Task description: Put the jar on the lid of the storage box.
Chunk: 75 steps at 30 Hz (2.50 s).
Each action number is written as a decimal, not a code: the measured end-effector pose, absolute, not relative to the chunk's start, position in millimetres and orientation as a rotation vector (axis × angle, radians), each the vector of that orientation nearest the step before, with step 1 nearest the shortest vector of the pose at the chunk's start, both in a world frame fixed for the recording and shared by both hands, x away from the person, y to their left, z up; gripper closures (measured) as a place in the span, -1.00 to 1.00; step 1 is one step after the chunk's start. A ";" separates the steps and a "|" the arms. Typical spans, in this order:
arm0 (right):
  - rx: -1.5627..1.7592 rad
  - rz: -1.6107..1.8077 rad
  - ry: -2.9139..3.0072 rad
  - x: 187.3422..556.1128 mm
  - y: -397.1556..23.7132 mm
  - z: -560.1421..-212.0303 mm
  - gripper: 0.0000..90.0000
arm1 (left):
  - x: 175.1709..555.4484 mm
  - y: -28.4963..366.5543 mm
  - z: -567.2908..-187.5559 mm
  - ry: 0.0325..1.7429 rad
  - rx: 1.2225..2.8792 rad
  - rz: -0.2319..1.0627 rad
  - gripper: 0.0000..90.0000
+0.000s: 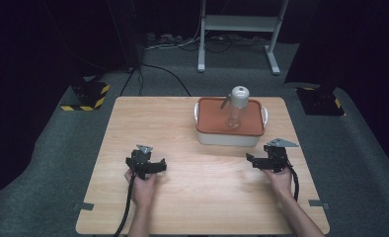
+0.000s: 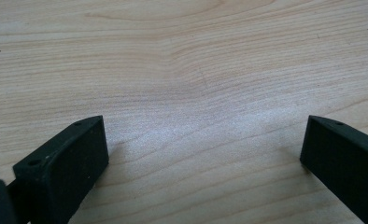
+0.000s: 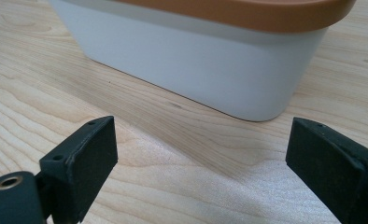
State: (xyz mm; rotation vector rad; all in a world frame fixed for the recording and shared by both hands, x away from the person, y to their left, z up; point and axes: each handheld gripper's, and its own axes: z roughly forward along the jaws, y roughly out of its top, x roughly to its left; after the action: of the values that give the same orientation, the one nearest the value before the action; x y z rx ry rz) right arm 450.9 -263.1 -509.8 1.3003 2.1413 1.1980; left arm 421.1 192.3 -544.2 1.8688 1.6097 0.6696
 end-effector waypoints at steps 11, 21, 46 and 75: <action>1.301 1.176 2.147 453.2 -260.8 -513.4 -0.80 | 421.1 192.3 -544.2 1.610 1.869 0.670 -0.98; 1.307 1.141 2.152 455.4 -259.9 -518.5 -0.81 | 421.1 192.2 -544.2 1.610 1.869 0.669 -0.98; 1.330 1.077 2.160 459.7 -256.3 -531.2 -0.81 | 421.1 192.3 -544.2 1.609 1.869 0.670 -0.98; 1.340 1.001 2.194 465.0 -248.0 -541.9 -0.81 | 421.1 192.2 -544.2 1.610 1.869 0.670 -0.98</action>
State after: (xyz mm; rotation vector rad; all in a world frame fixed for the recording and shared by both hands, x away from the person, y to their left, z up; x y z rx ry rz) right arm 465.0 -248.0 -541.9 1.3400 2.1942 1.0014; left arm 421.1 192.2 -544.2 1.8688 1.6097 0.6695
